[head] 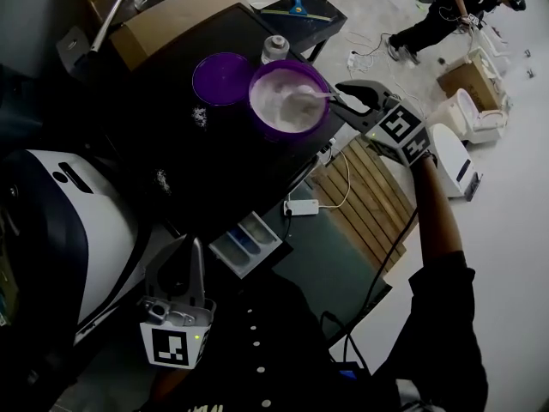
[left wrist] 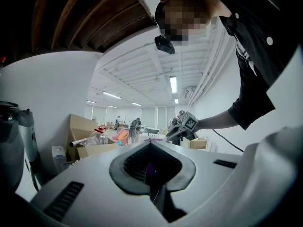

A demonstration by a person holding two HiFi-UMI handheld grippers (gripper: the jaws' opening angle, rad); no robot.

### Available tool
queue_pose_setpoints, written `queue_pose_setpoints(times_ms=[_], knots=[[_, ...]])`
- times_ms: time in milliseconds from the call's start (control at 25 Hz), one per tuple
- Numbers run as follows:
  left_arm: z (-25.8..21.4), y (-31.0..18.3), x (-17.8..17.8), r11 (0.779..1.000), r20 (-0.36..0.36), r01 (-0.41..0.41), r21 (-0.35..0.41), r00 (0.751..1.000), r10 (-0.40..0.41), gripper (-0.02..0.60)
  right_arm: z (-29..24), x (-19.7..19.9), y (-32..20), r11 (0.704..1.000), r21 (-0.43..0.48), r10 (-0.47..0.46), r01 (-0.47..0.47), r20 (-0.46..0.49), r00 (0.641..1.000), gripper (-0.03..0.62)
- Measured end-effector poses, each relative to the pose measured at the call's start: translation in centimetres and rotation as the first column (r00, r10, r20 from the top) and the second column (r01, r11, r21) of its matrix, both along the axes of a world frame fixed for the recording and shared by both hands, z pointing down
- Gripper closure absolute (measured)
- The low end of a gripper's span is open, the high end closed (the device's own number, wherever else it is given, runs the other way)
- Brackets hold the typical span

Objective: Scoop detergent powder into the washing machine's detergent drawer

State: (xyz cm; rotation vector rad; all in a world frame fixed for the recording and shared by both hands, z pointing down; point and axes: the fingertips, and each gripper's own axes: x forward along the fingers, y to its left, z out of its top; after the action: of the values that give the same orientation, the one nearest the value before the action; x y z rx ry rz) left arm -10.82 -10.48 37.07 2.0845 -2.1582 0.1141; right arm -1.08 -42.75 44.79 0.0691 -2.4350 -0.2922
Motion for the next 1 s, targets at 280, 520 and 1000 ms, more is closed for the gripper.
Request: queue_pose_setpoints(times_ms=[280, 520, 1000], knots=[[0.8, -0.5, 0.0, 0.999, -0.013, 0.021, -0.025, 1.0, -0.021, 0.568, 0.6, -0.8, -0.3, 0.997, -0.019, -0.069, 0.069, -0.023, 0.997, 0.465], [1.1, -1.0, -0.2, 0.999, -0.021, 0.032, -0.039, 0.999, -0.033, 0.568, 0.7, -1.2, -0.1, 0.993, -0.022, -0.12, 0.119, -0.054, 0.991, 0.56], [1.3, -1.3, -1.0, 0.998, -0.028, 0.053, -0.042, 0.998, -0.054, 0.568, 1.2, -2.5, 2.4, 0.988, -0.101, -0.14, 0.118, -0.247, 0.959, 0.562]])
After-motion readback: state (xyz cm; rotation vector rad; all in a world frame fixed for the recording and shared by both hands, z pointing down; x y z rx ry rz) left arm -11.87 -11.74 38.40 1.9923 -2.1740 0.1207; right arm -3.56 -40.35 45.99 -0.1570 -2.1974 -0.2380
